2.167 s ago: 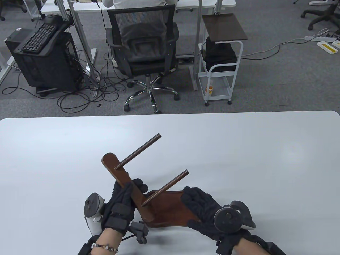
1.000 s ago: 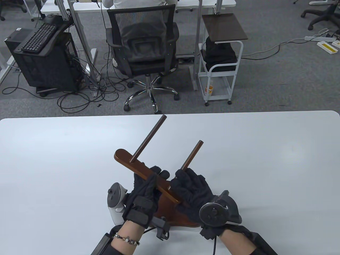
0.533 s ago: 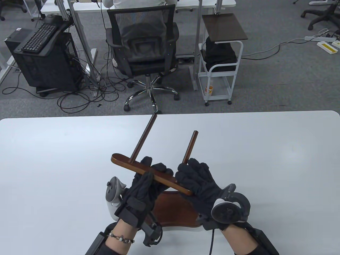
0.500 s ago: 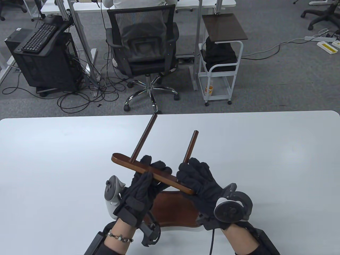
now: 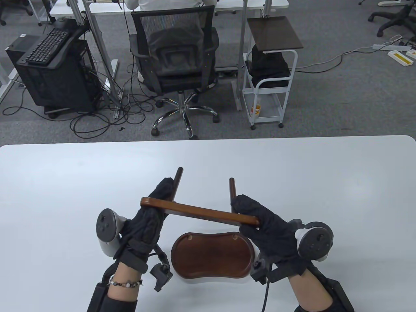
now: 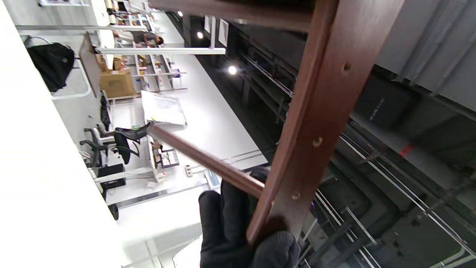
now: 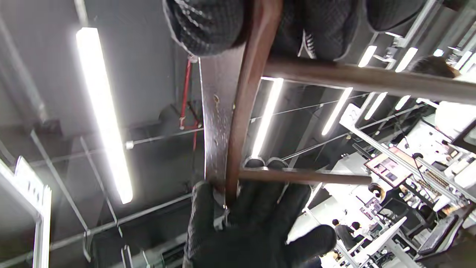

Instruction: Fit key rack parts together into a complete key rack

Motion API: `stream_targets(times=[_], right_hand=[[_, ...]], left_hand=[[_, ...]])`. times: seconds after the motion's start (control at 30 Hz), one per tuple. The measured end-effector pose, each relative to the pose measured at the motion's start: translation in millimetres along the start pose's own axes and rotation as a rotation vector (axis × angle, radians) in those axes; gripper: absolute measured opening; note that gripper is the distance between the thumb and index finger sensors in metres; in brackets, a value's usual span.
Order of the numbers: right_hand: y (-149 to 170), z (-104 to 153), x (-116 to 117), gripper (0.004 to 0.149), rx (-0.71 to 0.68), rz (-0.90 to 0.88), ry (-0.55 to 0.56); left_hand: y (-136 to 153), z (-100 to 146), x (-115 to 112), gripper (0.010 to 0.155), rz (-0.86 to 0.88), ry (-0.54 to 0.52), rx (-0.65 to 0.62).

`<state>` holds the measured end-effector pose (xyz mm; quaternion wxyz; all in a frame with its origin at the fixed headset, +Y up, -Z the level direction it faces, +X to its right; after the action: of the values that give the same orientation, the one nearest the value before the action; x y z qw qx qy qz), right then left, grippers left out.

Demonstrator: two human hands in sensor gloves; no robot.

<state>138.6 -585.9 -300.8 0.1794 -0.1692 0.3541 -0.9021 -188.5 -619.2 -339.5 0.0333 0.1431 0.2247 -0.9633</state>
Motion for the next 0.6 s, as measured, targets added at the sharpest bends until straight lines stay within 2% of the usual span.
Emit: stream_targets(times=[0.27,0.6], right_hand=[[38.5,6.5,-3.4,0.058,0.155,-0.158,0.047],[83.3,13.2,1.9,0.058,0.32,-0.25,0.063]], left_hand=[[15.0,-1.2,4.6,0.068,-0.123,-0.013,0.104],[52.6,1.5,5.2,0.064,-0.133,0.015,0.28]])
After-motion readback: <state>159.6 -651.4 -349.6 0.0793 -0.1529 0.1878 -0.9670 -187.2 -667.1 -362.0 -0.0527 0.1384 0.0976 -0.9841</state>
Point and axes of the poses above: the tracker on the back of each hand, its own y axis roughly to the little-finger side, its own z axis roughly from the fingertips to the wrist, x = y × z, the point moved 3 cm from there along -z, roughly from the wrist to the fingertips, and after that the axes turned 9 degrees about -y, right-handed, at the moved point
